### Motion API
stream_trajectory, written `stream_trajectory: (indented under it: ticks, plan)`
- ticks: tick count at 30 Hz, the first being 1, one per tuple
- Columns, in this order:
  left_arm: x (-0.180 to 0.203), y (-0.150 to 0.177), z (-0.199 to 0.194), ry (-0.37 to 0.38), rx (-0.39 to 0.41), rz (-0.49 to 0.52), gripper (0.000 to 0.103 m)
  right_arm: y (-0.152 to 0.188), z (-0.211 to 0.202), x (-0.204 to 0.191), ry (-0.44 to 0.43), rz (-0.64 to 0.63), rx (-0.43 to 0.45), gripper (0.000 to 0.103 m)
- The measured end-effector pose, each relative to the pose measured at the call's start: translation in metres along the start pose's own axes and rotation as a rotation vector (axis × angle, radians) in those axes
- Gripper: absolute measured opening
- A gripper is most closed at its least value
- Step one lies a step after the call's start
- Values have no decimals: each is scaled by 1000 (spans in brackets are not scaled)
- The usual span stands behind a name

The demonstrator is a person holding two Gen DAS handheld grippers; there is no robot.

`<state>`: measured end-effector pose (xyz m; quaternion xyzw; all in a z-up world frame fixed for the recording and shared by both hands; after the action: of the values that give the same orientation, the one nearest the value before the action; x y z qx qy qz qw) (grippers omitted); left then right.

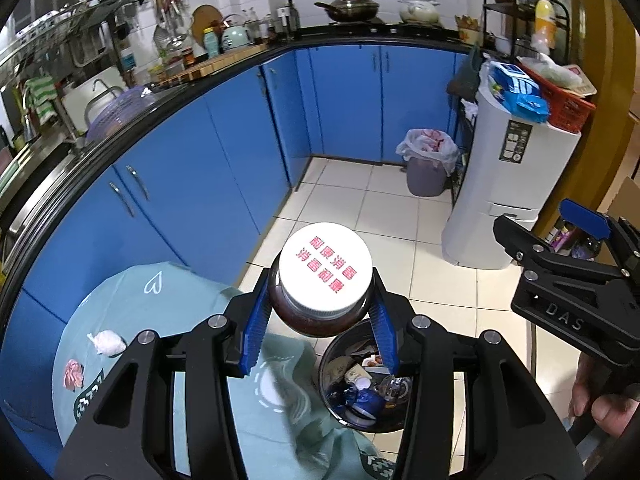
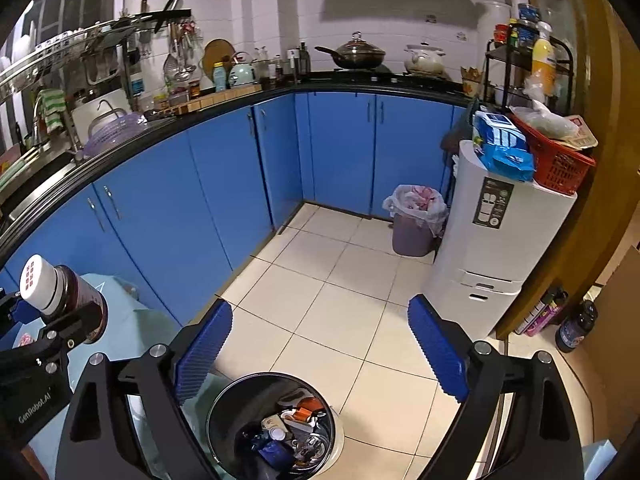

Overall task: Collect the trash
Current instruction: 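Move both open grippers back over the table toward the cloth and bag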

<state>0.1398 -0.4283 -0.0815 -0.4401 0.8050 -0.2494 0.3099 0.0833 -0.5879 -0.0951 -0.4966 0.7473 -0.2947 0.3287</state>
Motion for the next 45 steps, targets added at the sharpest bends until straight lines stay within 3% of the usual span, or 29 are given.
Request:
stream_trajectory:
  ticks: [13,24,29,33,34,36,45]
  plan:
    - [30,-17,-5,28,39,41,47,-2,-4,34,28,69,10,88]
    - [29,-15,-2,14,36,32,49,-3,1,28,16,64,5,88]
    - [18,-16,-3,-1,43,4,70,-4,2,23,12,57,3,88]
    - [6,-17,-3,7,36,-28,95,-5,2,18,0,55,8,88]
    - [3,-17,-3,10,34,-36,97,-5,3,16,-6,57,7,88]
    - [-4,-17,-3,14,29,-50,98,-6,4,12,-50,67,4,96]
    - [-40,-5,3,-10,-7,-124,99,-9,7,-13,-74,35,-2,96]
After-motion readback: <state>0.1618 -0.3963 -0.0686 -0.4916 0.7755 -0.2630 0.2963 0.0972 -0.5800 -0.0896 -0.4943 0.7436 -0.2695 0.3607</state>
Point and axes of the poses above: each gripper's, at about its wrist camera, not at the fingertips, and z roughly the way its jaws point, x to its right, y to its underside, the point moved 6 cm from there along z, roughly the way its jaws point, and after that the axes turned 12 degrees about -y, right-handed, at the moved point
